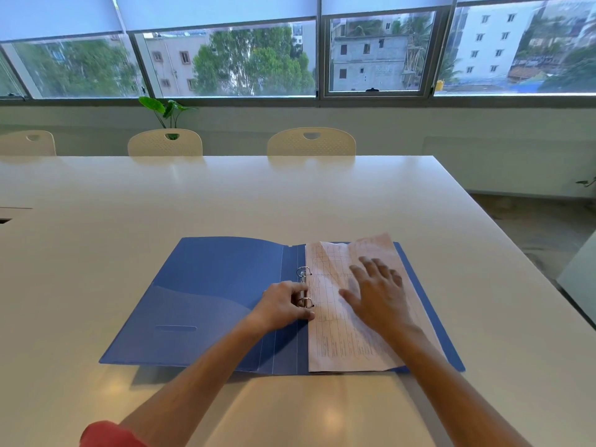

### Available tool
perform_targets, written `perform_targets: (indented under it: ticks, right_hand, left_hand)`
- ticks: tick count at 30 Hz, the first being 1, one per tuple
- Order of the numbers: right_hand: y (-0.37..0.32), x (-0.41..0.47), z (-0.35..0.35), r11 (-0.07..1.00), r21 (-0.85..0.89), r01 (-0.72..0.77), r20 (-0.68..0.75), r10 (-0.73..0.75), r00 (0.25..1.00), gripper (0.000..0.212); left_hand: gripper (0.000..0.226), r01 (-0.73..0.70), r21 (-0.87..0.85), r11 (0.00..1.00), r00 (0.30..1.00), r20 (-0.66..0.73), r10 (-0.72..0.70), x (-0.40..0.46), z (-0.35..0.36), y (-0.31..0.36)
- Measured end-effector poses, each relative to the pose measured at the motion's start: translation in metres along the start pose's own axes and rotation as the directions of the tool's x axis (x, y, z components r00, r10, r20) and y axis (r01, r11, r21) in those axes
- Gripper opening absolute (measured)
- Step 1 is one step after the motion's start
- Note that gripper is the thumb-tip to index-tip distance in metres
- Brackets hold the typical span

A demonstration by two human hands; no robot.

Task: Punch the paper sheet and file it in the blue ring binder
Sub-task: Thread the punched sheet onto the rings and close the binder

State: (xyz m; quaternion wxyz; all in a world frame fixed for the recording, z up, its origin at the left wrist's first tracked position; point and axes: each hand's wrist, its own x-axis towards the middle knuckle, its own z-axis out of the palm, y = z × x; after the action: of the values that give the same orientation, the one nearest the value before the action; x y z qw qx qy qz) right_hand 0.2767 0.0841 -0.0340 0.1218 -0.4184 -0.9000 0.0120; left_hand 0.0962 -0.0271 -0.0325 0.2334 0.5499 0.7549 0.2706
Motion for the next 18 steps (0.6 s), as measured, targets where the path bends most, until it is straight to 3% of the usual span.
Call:
perform_targets:
  ticks: [7,18]
  right_hand:
    - [-0.001,-0.002,0.017,0.994,0.098,0.045,0.15,-0.059,0.987,0.063]
    - [0.002,-0.003,0.025,0.992,0.122,0.029,0.16,-0.049,0.986,0.065]
  left_hand:
    - [0.057,-0.01,-0.045,0.999,1.0,0.005,0.01,-0.001,-0.001,-0.001]
    - [0.038,-0.009,-0.039,0.999,1.0,0.018,0.01,0.003,-0.018,-0.002]
